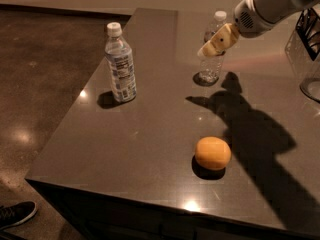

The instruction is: Move water bottle near orange

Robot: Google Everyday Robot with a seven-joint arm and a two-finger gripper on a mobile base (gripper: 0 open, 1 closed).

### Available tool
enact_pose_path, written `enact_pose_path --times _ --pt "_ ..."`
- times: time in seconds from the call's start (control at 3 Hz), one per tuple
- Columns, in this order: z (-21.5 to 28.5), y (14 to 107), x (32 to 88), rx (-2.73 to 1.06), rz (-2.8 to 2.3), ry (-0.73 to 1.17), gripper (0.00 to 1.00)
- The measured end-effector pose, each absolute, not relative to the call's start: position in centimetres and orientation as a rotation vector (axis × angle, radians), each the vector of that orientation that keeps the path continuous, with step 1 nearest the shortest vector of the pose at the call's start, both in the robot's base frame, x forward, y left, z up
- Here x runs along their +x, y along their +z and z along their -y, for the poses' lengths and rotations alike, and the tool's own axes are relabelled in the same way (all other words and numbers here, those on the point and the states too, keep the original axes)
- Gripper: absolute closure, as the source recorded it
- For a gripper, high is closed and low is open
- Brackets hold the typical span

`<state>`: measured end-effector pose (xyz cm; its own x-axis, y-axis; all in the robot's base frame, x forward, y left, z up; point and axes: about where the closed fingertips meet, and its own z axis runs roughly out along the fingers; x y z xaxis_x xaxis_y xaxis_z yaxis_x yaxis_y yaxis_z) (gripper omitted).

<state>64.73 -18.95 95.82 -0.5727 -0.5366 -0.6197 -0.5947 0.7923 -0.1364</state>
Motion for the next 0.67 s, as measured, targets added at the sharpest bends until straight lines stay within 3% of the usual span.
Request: enact_pose_path --times 0.67 --pt "18.94 95.85 67.54 -0.705 -2.292 0.128 0.4"
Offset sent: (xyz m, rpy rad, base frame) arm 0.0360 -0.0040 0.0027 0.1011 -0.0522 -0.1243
